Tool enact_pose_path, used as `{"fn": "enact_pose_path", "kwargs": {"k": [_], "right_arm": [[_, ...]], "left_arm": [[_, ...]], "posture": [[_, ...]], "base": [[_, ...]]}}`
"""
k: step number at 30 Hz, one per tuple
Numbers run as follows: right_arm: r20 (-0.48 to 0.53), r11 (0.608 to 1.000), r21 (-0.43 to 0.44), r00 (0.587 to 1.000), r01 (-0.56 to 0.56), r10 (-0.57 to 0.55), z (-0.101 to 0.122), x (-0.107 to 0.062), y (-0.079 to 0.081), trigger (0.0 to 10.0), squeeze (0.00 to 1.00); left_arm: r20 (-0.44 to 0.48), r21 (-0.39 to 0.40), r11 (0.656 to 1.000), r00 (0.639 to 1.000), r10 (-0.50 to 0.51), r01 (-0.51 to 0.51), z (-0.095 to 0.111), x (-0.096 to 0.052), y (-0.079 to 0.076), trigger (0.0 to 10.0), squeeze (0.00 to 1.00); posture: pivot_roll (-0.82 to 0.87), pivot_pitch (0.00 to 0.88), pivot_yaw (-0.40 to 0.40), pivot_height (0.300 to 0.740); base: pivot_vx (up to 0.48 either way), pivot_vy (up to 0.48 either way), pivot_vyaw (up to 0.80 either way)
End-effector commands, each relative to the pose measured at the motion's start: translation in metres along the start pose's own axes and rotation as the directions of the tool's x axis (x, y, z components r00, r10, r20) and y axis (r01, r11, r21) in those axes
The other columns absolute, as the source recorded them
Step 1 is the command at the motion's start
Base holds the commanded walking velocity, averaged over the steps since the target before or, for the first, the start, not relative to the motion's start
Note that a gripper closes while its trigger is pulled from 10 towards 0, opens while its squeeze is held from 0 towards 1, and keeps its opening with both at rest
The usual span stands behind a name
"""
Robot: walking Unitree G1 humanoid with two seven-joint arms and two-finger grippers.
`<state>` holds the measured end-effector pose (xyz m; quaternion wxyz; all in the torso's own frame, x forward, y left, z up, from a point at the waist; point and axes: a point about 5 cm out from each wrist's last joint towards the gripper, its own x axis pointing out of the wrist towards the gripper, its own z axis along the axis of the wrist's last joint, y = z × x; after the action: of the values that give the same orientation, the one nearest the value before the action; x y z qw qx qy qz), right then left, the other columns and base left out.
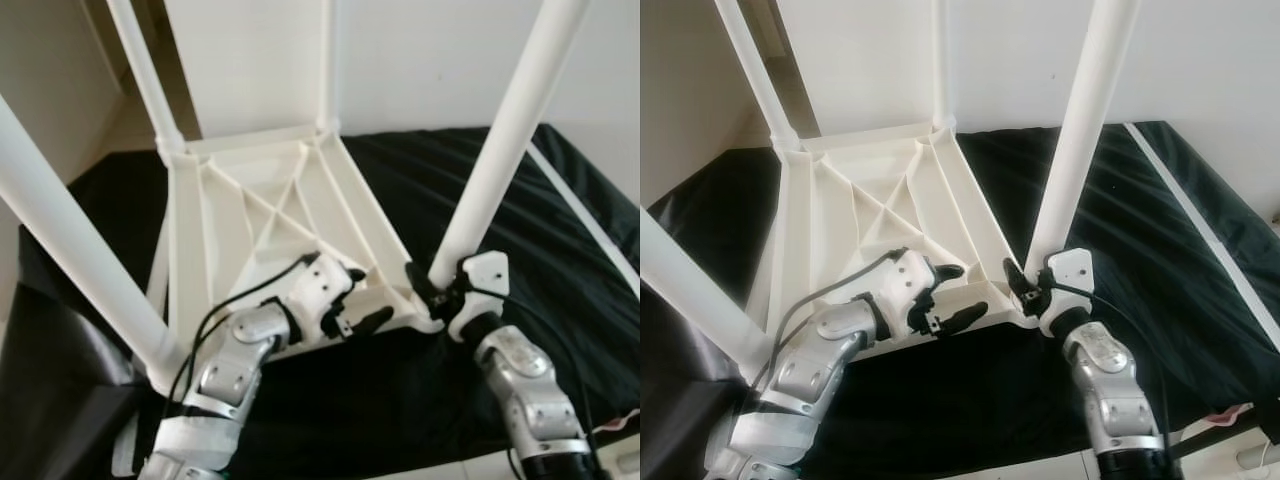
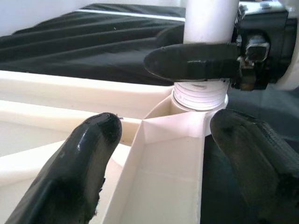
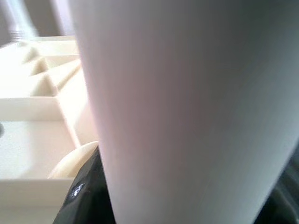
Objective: Building children table
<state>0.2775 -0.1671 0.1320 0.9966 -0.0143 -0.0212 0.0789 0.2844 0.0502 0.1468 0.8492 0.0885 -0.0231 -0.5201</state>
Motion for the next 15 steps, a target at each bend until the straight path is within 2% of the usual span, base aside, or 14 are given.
{"fn": "enact_pose_path", "kwargs": {"k": [1,2,4,5,6,7,8,13,15], "right_arm": [[-0.136,0.986,0.004,0.977,0.165,-0.163,-0.021,-0.005,-0.014,10.0,0.0],[-0.136,0.986,0.004,0.977,0.165,-0.163,-0.021,-0.005,-0.014,10.0,0.0],[-0.168,0.932,0.04,0.922,0.359,-0.348,-0.024,-0.004,-0.017,10.0,0.0],[-0.168,0.932,0.04,0.922,0.359,-0.348,-0.024,-0.004,-0.017,10.0,0.0],[-0.18,0.901,0.046,0.891,0.432,-0.418,-0.026,-0.004,-0.016,10.0,0.0],[-0.18,0.901,0.046,0.891,0.432,-0.418,-0.026,-0.004,-0.016,10.0,0.0],[-0.179,0.852,0.04,0.843,0.521,-0.507,-0.027,-0.003,-0.014,10.0,0.0],[-0.178,0.83,0.032,0.82,0.557,-0.544,-0.026,-0.003,-0.014,10.0,0.0],[-0.157,0.828,0.011,0.819,0.561,-0.553,-0.025,-0.001,-0.005,10.0,0.0]], "left_arm": [[-0.01,-0.028,0.98,0.98,0.199,-0.199,-0.001,-0.002,0.011,10.0,0.0],[-0.01,-0.028,0.98,0.98,0.199,-0.199,-0.001,-0.002,0.011,10.0,0.0],[-0.031,-0.059,0.969,0.971,0.238,-0.239,-0.001,0.0,0.019,10.0,0.0],[-0.031,-0.059,0.969,0.971,0.238,-0.239,-0.001,0.0,0.019,10.0,0.0],[-0.035,-0.059,0.963,0.965,0.262,-0.263,-0.001,0.001,0.022,10.0,0.0],[-0.035,-0.059,0.963,0.965,0.262,-0.263,-0.001,0.001,0.022,10.0,0.0],[-0.035,-0.049,0.952,0.953,0.301,-0.303,0.0,0.003,0.026,10.0,0.0],[-0.021,-0.05,0.95,0.951,0.309,-0.309,0.003,0.005,0.026,10.0,0.0],[0.006,-0.029,0.945,0.946,0.325,-0.324,0.007,0.007,0.029,10.0,0.0]], "posture": [[-0.06,0.019,0.003,0.74],[-0.06,0.019,0.003,0.74],[-0.06,0.007,-0.003,0.74],[-0.06,0.007,-0.003,0.74],[-0.05,0.0,-0.006,0.74],[-0.05,0.0,-0.006,0.74],[-0.05,0.0,-0.006,0.74],[-0.05,0.0,-0.002,0.74],[-0.04,0.0,0.008,0.74]], "base": [[0.0,0.0,0.0],[0.0,0.0,0.0],[0.0,0.0,0.0],[0.0,0.0,0.0],[0.0,0.0,0.0],[0.0,0.0,0.0],[0.0,0.0,0.0],[0.0,0.0,0.0],[0.0,0.0,0.0]]}}
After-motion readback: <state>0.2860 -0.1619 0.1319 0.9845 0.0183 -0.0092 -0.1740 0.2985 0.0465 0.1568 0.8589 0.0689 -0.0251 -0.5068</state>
